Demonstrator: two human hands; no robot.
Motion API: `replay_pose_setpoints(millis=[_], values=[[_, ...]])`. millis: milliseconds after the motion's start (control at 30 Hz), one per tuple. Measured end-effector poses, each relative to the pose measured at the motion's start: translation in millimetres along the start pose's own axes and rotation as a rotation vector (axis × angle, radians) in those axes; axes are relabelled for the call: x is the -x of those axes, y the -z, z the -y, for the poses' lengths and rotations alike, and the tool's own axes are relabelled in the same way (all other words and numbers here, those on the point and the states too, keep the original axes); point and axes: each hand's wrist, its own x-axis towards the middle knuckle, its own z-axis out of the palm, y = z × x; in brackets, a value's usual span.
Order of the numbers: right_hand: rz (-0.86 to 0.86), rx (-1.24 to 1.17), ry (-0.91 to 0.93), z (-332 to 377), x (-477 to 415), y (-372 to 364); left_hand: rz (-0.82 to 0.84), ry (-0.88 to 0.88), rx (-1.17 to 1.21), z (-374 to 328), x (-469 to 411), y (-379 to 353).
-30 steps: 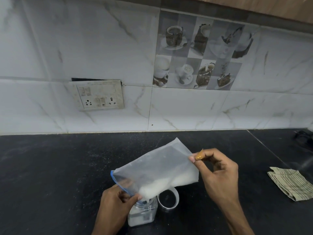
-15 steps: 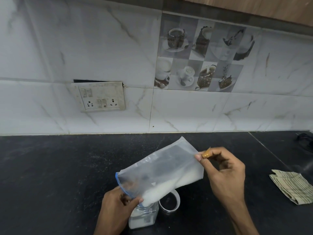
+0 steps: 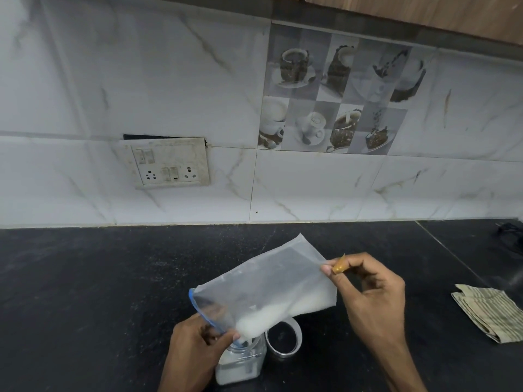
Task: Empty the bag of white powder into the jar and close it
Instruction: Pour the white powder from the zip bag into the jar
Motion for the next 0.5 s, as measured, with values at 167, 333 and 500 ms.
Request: replay_pose_setpoints(millis=[167,333,500], values=[[-0.009,-0.002,0.005,1.2,2.3,-2.8,-0.010,0.000,-0.014,-2.2,0.2,0.4],[-0.020,-0.011,0.005,0.3,2.6,-0.9,-0.003,-0.023,-0.007,-3.6,2.7,1.4],[-0.043,-0.042,-0.016,0.0,0.7,-1.9,0.009,-0.026,-0.022,-4.6,2.8,1.8]])
